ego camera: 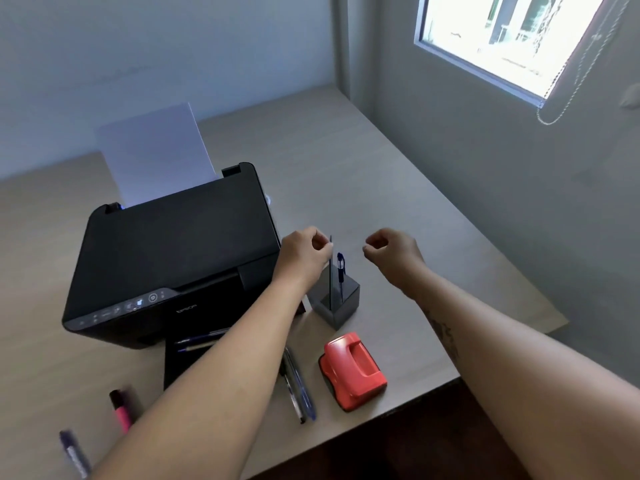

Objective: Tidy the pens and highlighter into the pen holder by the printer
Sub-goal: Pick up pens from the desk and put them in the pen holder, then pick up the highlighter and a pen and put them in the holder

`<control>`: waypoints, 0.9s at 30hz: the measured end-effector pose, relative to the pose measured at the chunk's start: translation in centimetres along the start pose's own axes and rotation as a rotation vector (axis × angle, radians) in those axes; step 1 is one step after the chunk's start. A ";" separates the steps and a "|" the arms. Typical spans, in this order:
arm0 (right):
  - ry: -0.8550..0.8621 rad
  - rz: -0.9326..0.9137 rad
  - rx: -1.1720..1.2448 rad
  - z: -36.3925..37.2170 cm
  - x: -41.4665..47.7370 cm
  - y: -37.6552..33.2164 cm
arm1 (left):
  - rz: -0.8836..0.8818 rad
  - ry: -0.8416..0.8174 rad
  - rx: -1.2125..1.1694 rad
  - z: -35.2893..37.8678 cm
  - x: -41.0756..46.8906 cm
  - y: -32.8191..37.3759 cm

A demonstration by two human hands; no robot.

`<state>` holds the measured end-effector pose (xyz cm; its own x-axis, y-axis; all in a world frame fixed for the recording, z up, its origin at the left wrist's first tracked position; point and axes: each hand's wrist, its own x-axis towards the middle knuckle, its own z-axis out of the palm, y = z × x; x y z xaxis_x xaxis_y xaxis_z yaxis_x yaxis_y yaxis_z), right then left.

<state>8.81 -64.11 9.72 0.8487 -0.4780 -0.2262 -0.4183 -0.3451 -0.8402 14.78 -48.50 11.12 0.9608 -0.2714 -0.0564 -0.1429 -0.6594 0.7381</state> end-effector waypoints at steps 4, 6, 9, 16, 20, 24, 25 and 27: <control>0.026 -0.109 0.004 -1.6 0.1 -4.8 | 0.104 0.056 -0.072 -4.6 1.1 2.1; 0.022 -0.175 0.015 -1.2 -0.1 -7.2 | 0.149 0.107 -0.101 -7.2 1.1 2.8; -0.022 -0.273 0.017 1.2 -0.9 -10.5 | 0.161 0.185 -0.117 -11.3 0.4 2.2; -0.145 -0.429 -0.007 10.8 -4.2 -16.7 | 0.039 0.370 -0.125 -21.3 -3.9 -5.2; -0.242 -0.501 -0.045 17.1 -7.5 -19.6 | -0.040 0.487 -0.116 -26.5 -7.3 -10.5; -0.336 -0.551 -0.056 23.0 -10.9 -22.3 | -0.117 0.582 -0.123 -30.8 -11.0 -15.4; -0.355 -0.565 -0.055 24.4 -11.8 -22.8 | -0.137 0.599 -0.127 -31.7 -11.9 -16.5; -0.397 -0.583 -0.056 27.1 -13.4 -23.6 | -0.185 0.628 -0.136 -33.1 -13.6 -19.0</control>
<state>16.04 -27.66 19.21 0.9889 0.1242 0.0818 0.1337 -0.5016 -0.8547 12.26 -9.08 20.12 0.9281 0.3247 0.1820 0.0290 -0.5505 0.8343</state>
